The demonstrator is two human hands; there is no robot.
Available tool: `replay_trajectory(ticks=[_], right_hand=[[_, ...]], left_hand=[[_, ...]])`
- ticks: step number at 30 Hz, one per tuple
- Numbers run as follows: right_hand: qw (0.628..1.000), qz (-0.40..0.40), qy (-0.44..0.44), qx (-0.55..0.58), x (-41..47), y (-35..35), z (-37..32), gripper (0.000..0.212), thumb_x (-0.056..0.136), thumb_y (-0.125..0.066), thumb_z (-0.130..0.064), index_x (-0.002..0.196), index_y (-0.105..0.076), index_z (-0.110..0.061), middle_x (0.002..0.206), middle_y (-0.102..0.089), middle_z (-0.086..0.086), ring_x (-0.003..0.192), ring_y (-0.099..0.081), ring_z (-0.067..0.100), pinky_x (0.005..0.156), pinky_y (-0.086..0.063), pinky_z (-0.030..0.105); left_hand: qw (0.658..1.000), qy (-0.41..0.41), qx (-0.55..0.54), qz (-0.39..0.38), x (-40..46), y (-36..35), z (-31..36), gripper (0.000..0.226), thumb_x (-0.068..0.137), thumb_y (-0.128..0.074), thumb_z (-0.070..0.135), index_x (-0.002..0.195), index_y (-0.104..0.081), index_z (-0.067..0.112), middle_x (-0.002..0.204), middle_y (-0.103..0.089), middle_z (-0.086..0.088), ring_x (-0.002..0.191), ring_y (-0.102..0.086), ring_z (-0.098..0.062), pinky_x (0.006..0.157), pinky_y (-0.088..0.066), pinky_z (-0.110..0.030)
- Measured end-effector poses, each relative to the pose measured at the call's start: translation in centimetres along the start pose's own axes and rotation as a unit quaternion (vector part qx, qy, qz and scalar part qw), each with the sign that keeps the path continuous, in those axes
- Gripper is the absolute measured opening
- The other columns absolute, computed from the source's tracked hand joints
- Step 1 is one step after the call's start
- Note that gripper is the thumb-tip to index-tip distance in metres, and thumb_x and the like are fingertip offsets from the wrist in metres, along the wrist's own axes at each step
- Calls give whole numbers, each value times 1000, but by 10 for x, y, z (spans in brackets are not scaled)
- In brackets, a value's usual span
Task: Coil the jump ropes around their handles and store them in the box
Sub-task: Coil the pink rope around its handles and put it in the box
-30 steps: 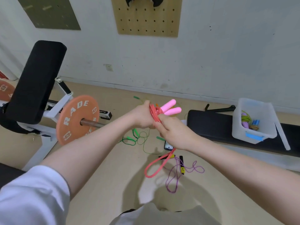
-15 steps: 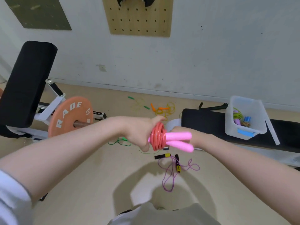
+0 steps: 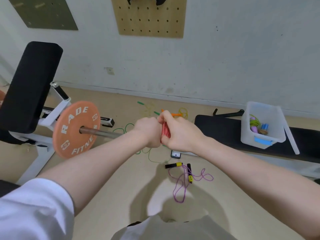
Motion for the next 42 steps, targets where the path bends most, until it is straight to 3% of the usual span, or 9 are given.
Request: replay_trajectory(ticks=[8, 13, 19, 21, 24, 26, 30, 36, 42], right_hand=[[994, -9, -90, 54, -18, -6, 30, 84, 74, -70, -46, 138, -27, -14, 112, -62, 8, 106, -57, 30, 82, -47, 36], [967, -20, -113, 227, -16, -8, 42, 40, 77, -73, -27, 109, -61, -6, 94, -68, 9, 86, -62, 21, 80, -46, 35], [865, -27, -123, 486, -26, -8, 49, 21, 87, -59, -4, 108, -60, -8, 49, -49, -12, 37, -36, 0, 38, -28, 11], [798, -32, -127, 588, -26, -11, 52, 12, 89, -53, -7, 101, -57, -8, 47, -34, -7, 34, -23, 1, 33, -18, 12], [646, 2, -124, 753, -17, -13, 52, 4, 83, -49, -16, 83, -47, -13, 43, -28, -11, 33, -16, -1, 33, -12, 12], [596, 23, -116, 794, -8, -16, 44, 3, 83, -47, -18, 83, -45, -15, 42, -27, -12, 31, -16, -2, 33, -12, 12], [664, 21, -118, 738, -1, -22, 35, 7, 96, -42, -14, 100, -48, -14, 45, -29, -11, 32, -19, -1, 34, -10, 15], [884, -56, -67, 460, -3, -11, 31, 12, 98, -44, -17, 107, -49, -13, 40, -39, -14, 33, -27, 1, 37, -20, 13], [964, -60, -54, 253, 9, 5, 42, 22, 83, -65, -38, 100, -63, -25, 83, -66, -9, 82, -59, 9, 77, -43, 24]], left_hand=[[992, -19, -122, 36, 2, 11, 1, 55, 73, -68, 37, 107, -35, 8, 83, -47, -4, 80, -55, -31, 66, -43, -34], [980, -33, -194, 23, 4, 13, 0, 67, 67, -73, 27, 117, -31, 10, 93, -55, -7, 89, -59, -32, 70, -51, -40], [943, -85, -319, 30, -8, 43, -4, 94, 65, -79, 15, 141, -24, 16, 125, -48, -7, 109, -54, -22, 89, -46, -28], [890, -77, -445, 60, -12, 57, -19, 91, 67, -80, 12, 142, -27, 17, 124, -52, 0, 100, -60, -14, 83, -48, -21], [700, -44, -704, 111, -13, 53, -38, 65, 78, -69, -1, 134, -38, 7, 113, -58, 2, 80, -65, 2, 74, -52, -15], [657, -1, -743, 129, -12, 35, -33, 48, 85, -63, 7, 128, -43, 3, 93, -62, 1, 60, -62, 2, 61, -49, -12], [561, 81, -812, 140, -10, 9, -23, 55, 79, -73, 23, 122, -42, 10, 74, -63, 0, 43, -54, -8, 52, -47, -19], [603, 105, -780, 135, -8, -7, -30, 82, 63, -74, 34, 129, -30, 15, 83, -67, -12, 52, -61, -21, 71, -55, -40], [581, 75, -806, 78, -6, -5, -27, 75, 70, -74, 19, 129, -29, 14, 95, -62, -13, 51, -60, -19, 56, -53, -32]])
Point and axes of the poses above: each hand's wrist, its own x-axis towards the middle knuckle, its own y-axis out of the back of the hand, z = x × y, the point moved 9 cm from there along x, towards the middle knuckle
